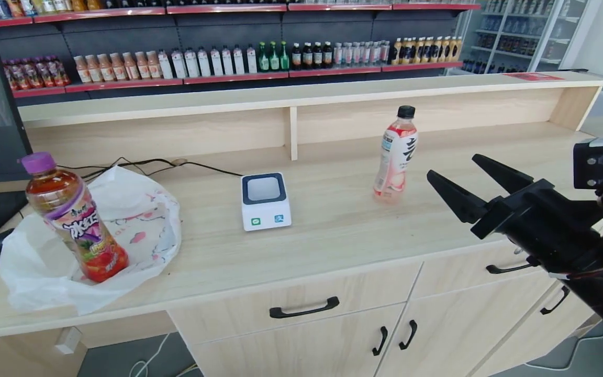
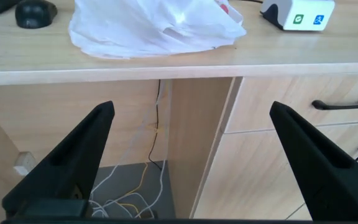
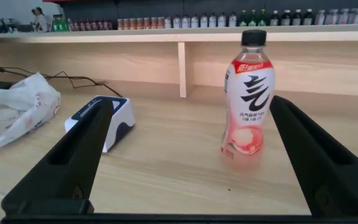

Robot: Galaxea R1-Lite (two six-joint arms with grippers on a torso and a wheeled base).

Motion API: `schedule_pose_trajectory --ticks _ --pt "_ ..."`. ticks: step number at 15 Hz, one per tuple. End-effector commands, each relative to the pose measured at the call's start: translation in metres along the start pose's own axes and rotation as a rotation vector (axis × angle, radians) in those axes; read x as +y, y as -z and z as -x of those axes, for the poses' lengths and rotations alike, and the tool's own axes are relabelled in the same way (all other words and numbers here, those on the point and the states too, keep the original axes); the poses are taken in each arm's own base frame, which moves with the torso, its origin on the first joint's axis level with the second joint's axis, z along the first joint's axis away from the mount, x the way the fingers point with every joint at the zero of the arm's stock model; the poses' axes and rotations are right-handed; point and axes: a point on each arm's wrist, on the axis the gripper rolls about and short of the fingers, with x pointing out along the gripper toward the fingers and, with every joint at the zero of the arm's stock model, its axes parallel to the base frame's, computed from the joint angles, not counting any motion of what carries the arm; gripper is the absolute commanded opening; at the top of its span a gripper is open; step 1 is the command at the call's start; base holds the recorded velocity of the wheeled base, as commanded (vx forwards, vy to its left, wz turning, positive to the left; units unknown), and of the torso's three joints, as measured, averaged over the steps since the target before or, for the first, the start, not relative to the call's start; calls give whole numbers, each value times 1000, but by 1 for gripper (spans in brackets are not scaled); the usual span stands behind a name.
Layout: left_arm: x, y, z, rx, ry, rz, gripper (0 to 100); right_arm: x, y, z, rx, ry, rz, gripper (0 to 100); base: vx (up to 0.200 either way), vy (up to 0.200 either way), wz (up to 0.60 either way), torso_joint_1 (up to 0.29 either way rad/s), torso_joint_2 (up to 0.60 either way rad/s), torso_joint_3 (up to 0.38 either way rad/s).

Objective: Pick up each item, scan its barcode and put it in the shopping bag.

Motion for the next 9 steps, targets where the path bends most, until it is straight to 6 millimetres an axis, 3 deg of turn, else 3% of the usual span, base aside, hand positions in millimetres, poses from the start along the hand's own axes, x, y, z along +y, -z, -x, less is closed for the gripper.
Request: schedule_pose_trajectory --ticks 1,9 --pt "0 0 0 -1 0 0 100 0 2 -1 4 -1 0 100 0 -200 0 -2 2 -7" --pt "0 0 0 -1 0 0 100 2 12 -2 42 -8 -9 100 0 -200 0 2 3 2"
